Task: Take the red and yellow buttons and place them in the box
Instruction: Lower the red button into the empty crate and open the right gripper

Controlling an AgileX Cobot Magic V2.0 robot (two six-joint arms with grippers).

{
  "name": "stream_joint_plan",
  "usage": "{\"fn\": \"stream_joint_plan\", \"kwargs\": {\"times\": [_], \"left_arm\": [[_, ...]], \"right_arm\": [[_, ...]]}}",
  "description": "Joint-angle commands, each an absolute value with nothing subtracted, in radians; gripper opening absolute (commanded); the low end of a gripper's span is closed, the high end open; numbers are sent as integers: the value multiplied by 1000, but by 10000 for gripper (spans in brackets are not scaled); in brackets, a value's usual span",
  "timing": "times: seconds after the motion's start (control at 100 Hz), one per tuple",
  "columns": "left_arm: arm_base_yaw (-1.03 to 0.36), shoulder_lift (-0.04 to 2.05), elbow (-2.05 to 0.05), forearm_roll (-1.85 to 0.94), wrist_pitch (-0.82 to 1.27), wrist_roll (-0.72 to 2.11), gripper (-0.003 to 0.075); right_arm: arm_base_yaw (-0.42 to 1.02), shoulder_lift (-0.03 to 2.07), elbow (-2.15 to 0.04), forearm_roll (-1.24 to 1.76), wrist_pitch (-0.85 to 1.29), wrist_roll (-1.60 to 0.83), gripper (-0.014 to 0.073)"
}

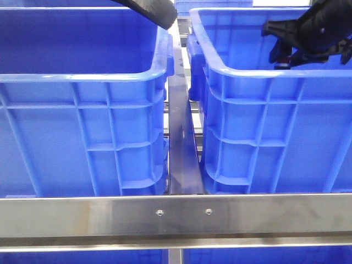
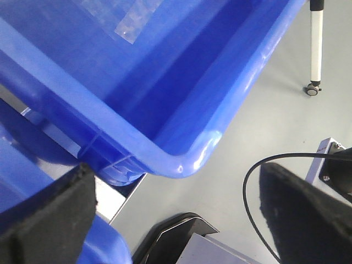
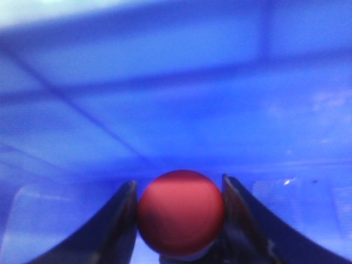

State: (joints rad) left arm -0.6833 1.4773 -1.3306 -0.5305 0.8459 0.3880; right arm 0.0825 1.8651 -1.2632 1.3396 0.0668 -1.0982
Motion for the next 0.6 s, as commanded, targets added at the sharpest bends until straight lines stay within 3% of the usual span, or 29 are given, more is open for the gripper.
{"fn": "stream_joint_plan", "kwargs": {"times": [0.0, 0.2, 0.4, 0.59], "left_arm": [[-692, 1443, -1364, -565, 800, 388, 565], [-692, 1443, -1364, -565, 800, 388, 565], [-692, 1443, -1364, -565, 800, 388, 565], [-692, 1443, -1364, -565, 800, 388, 565]], "right_arm": [[83, 1821, -1299, 1351, 66, -1113, 234], [83, 1822, -1299, 1351, 72, -1113, 250], [82, 1822, -1299, 1351, 123, -1113, 419], [82, 1807, -1296, 1351, 127, -1113, 444]]}}
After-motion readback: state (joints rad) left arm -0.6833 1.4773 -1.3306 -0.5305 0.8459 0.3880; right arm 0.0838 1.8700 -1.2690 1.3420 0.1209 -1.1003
